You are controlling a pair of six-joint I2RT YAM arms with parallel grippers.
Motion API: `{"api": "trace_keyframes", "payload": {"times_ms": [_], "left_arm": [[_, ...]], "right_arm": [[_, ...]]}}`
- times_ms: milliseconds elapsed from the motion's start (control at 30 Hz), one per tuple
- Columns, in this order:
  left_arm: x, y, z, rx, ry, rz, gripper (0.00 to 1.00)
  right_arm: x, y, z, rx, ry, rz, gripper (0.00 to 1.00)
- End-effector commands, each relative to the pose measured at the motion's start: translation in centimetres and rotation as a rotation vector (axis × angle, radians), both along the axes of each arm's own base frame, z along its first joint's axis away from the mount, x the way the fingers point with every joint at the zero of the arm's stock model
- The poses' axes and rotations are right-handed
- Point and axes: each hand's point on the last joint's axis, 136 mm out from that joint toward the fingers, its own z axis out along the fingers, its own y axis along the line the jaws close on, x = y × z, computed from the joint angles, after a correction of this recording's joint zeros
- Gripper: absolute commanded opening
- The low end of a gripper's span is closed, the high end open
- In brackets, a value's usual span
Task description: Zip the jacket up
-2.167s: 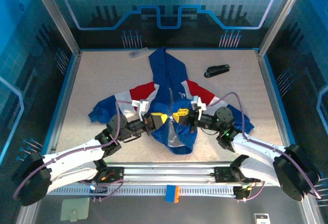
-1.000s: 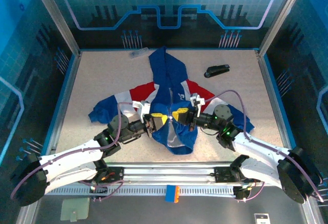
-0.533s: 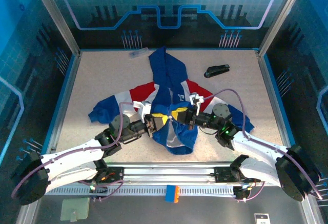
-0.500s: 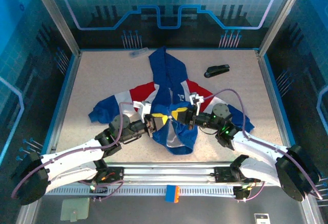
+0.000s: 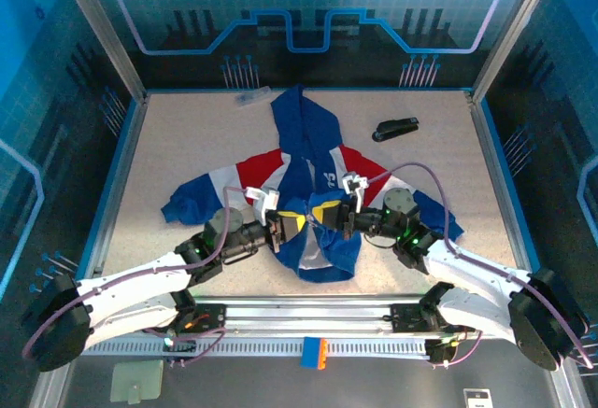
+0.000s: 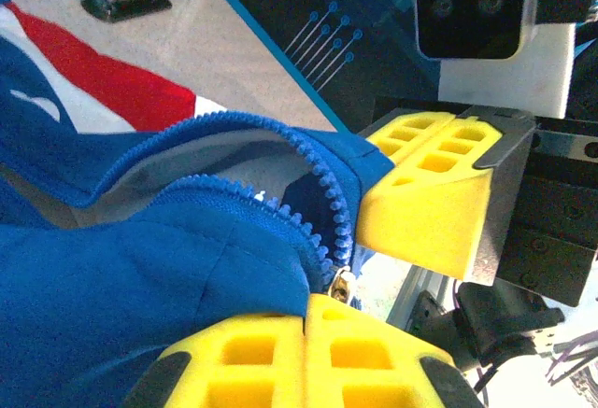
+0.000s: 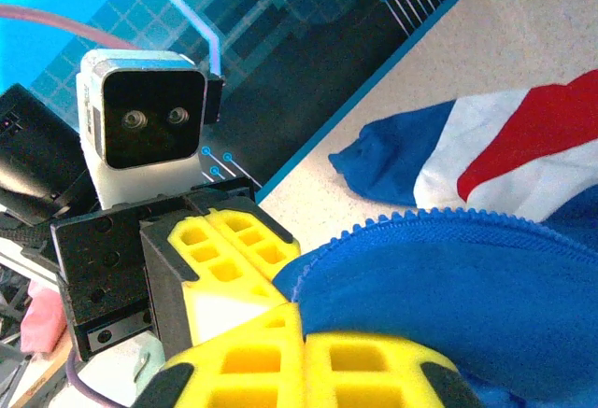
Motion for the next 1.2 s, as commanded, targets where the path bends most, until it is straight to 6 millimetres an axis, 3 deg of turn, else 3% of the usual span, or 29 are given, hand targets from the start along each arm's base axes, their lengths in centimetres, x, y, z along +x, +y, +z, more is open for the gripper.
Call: {"api": "trace_keyframes", "payload": {"times_ms": [0,333,533,767,900,1000,1167], "left_arm": [[-0.9,-0.8,-0.6,0.027,0.045,-0.062,0.00],[-1.7,-0.7,-0.6,0.044,0.050,-0.096,0.00],[-2.1,0.4,0.3,-0.001,0.036,-0.062,0.36],[-2.3,2.8,1.0,-0.046,0.029,0.027,0.51],[-1.7,3.8,0.3,-0.094,0.106,0.105,0.54],[-1.3,3.8,0.1,-0.146,0.202,0.144,0.49],[-1.1,2.4,0.7,-0.249,0.306,0.115,0.43]], "right_arm": [[0.4,0.2,2.5,0.026,-0.047,-0.015,0.00],[0.6,0.3,1.1,-0.049,0.019,-0.018,0.00],[0.5,0.3,1.3,-0.026,0.017,-0.013,0.00],[0.4,0.2,1.6,-0.018,0.014,-0.006,0.00],[0.4,0.2,1.5,-0.014,0.021,-0.003,0.00],[0.3,0.1,1.4,-0.012,0.022,-0.003,0.00],[0.2,0.0,0.9,-0.021,0.032,-0.007,0.00]]}}
